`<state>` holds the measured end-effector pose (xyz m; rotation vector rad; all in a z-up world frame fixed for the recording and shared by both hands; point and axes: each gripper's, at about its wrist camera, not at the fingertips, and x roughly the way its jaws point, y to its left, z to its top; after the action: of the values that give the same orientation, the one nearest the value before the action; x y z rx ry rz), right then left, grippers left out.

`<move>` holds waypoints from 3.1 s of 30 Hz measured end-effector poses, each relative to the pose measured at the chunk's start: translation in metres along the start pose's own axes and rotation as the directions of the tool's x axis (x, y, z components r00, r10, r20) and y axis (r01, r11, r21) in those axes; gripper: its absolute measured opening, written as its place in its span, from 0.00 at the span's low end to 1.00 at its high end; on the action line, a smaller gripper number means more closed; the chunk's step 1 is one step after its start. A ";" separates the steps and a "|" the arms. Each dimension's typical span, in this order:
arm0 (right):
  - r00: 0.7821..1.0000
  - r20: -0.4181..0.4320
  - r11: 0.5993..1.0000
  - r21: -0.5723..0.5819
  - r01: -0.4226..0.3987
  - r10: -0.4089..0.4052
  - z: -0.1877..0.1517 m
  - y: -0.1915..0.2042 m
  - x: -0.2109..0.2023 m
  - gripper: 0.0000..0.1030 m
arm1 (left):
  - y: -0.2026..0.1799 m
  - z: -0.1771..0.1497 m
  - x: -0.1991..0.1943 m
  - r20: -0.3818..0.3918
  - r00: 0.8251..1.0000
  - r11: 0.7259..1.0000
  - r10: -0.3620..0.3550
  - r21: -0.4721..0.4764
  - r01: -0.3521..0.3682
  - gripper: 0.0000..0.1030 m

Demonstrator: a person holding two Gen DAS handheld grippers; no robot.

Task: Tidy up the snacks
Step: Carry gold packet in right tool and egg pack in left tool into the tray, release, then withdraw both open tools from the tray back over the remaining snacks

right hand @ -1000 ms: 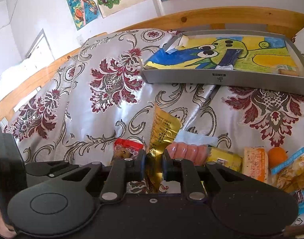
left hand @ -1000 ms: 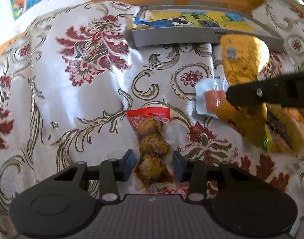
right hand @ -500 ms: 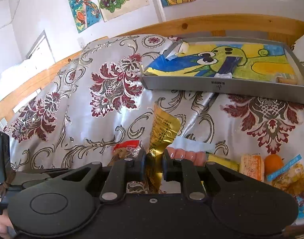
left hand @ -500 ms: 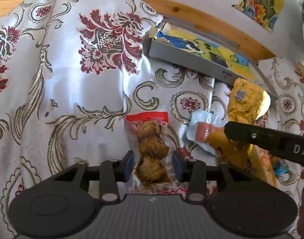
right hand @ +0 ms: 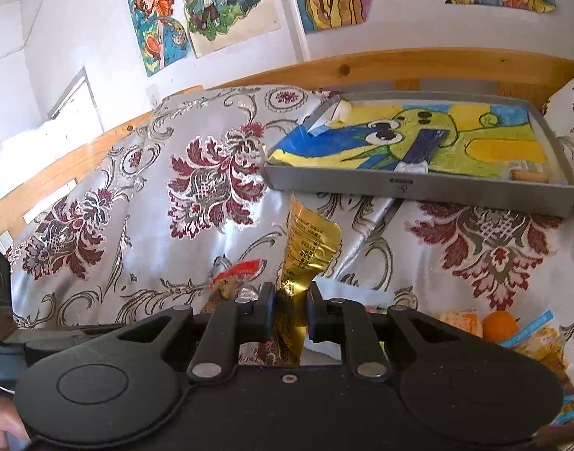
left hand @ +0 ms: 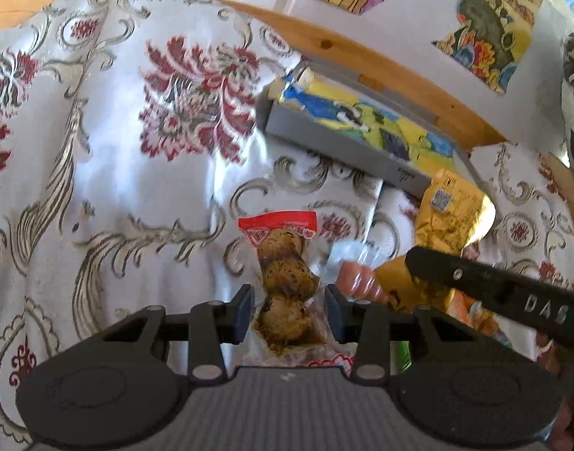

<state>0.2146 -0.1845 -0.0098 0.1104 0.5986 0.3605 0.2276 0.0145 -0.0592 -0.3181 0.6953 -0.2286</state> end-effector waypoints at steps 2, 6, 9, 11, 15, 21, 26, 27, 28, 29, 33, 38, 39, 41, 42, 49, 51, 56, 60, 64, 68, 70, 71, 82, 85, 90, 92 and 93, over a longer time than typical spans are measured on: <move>1.000 0.019 1.000 0.004 0.005 -0.005 0.004 -0.002 -0.005 0.17 | -0.008 0.006 -0.003 0.022 1.000 1.000 -0.003 0.000 0.003 0.43; 0.997 0.074 1.000 0.008 0.027 -0.028 0.013 -0.011 -0.022 0.17 | -0.028 0.017 -0.011 0.080 0.997 1.000 -0.003 0.028 0.001 0.43; 0.992 0.118 0.999 0.025 0.040 -0.043 0.023 -0.022 -0.038 0.17 | -0.044 0.023 -0.017 0.118 0.993 0.999 -0.001 0.047 -0.005 0.43; 0.989 0.140 0.998 0.039 0.046 -0.051 0.031 -0.032 -0.048 0.17 | -0.054 0.029 -0.019 0.131 0.991 0.999 0.001 0.050 -0.008 0.43; 0.982 0.175 0.997 0.049 0.059 -0.066 0.052 -0.053 -0.060 0.17 | -0.077 0.043 -0.017 0.154 0.988 0.999 -0.014 0.047 0.007 0.43; 0.966 0.237 0.993 0.081 0.083 -0.100 0.078 -0.090 -0.063 0.17 | -0.121 0.070 0.000 0.209 0.978 0.997 -0.016 0.075 0.000 0.43; 0.954 0.273 0.990 0.086 0.108 -0.128 0.092 -0.120 -0.049 0.17 | -0.152 0.096 0.033 0.222 0.975 0.994 0.004 0.105 -0.028 0.43; 0.952 0.276 0.989 0.091 0.113 -0.134 0.095 -0.127 -0.043 0.17 | -0.157 0.100 0.040 0.223 0.975 0.993 0.011 0.109 -0.036 0.43; 0.951 0.276 0.989 0.093 0.117 -0.138 0.098 -0.132 -0.038 0.17 | -0.162 0.104 0.049 0.222 0.975 0.993 0.018 0.114 -0.044 0.43; 0.951 0.276 0.989 0.090 0.121 -0.142 0.100 -0.136 -0.032 0.17 | -0.166 0.108 0.057 0.216 0.976 0.992 0.023 0.117 -0.050 0.43; 0.946 0.287 0.988 0.070 0.134 -0.149 0.106 -0.153 -0.012 0.15 | -0.179 0.122 0.087 0.204 0.978 0.990 0.035 0.126 -0.062 0.43; 0.937 0.298 0.981 0.118 0.153 -0.182 0.108 -0.176 0.012 0.11 | -0.188 0.132 0.120 0.183 0.981 0.989 0.057 0.127 -0.081 0.43; 0.940 0.287 0.981 0.122 0.154 -0.183 0.107 -0.180 0.018 0.11 | -0.189 0.132 0.126 0.180 0.982 0.988 0.063 0.128 -0.087 0.43; 0.943 0.268 0.977 0.134 0.168 -0.199 0.105 -0.187 0.027 0.11 | -0.189 0.132 0.135 0.171 0.982 0.986 0.077 0.131 -0.100 0.43; 0.941 0.268 0.974 0.149 0.170 -0.205 0.104 -0.191 0.028 0.11 | -0.188 0.132 0.139 0.163 0.983 0.986 0.078 0.130 -0.100 0.43; 0.936 0.263 0.958 0.225 0.178 -0.236 0.100 -0.210 0.025 0.23 | -0.187 0.126 0.155 0.142 0.984 0.983 0.108 0.133 -0.127 0.46; 0.932 0.267 0.956 0.230 0.185 -0.245 0.100 -0.211 0.021 0.31 | -0.186 0.127 0.154 0.140 0.984 0.984 0.109 0.124 -0.127 0.47; 0.920 0.287 0.954 0.214 0.210 -0.267 0.102 -0.206 0.011 0.47 | -0.188 0.130 0.142 0.173 0.978 0.983 0.120 0.118 -0.142 0.74; 0.906 0.309 0.951 0.206 0.232 -0.289 0.102 -0.201 -0.001 0.64 | -0.188 0.132 0.127 0.198 0.972 0.983 0.127 0.103 -0.149 0.88; 0.892 0.334 0.948 0.199 0.250 -0.305 0.102 -0.194 -0.016 0.78 | -0.187 0.132 0.110 0.239 0.960 0.981 0.147 0.090 -0.173 0.99; 0.875 0.358 0.943 0.191 0.273 -0.326 0.099 -0.185 -0.031 0.92 | -0.182 0.129 0.093 0.275 0.947 0.977 0.168 0.079 -0.196 0.99; 0.867 0.372 0.942 0.181 0.282 -0.331 0.096 -0.180 -0.040 0.96 | -0.179 0.126 0.085 0.280 0.945 0.977 0.172 0.074 -0.200 0.99; 0.865 0.375 0.941 0.176 0.288 -0.335 0.096 -0.178 -0.043 0.97 | -0.178 0.125 0.081 0.281 0.943 0.977 0.175 0.073 -0.203 0.99; 0.832 0.401 0.923 0.126 0.365 -0.384 0.075 -0.145 -0.081 0.99 | -0.157 0.095 0.032 0.297 0.935 0.970 0.193 0.085 -0.227 0.99; 0.825 0.404 0.917 0.123 0.378 -0.394 0.063 -0.134 -0.091 0.99 | -0.150 0.082 0.021 0.290 0.936 0.970 0.201 0.073 -0.231 0.99; 0.821 0.393 0.907 0.105 0.408 -0.414 0.042 -0.120 -0.104 0.99 | -0.142 0.061 0.005 0.262 0.944 0.975 0.199 0.050 -0.219 0.99; 0.810 0.390 0.895 0.112 0.432 -0.439 0.032 -0.114 -0.111 0.99 | -0.139 0.053 -0.003 0.259 0.946 0.974 0.197 0.060 -0.220 0.99; 0.807 0.387 0.891 0.117 0.438 -0.447 0.028 -0.112 -0.114 0.99 | -0.137 0.048 -0.006 0.259 0.945 0.973 0.199 0.066 -0.223 0.99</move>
<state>0.1767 -0.3299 0.0508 0.0601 0.2000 -0.1304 0.2407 -0.1007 0.0289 -0.1754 0.4616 -0.0153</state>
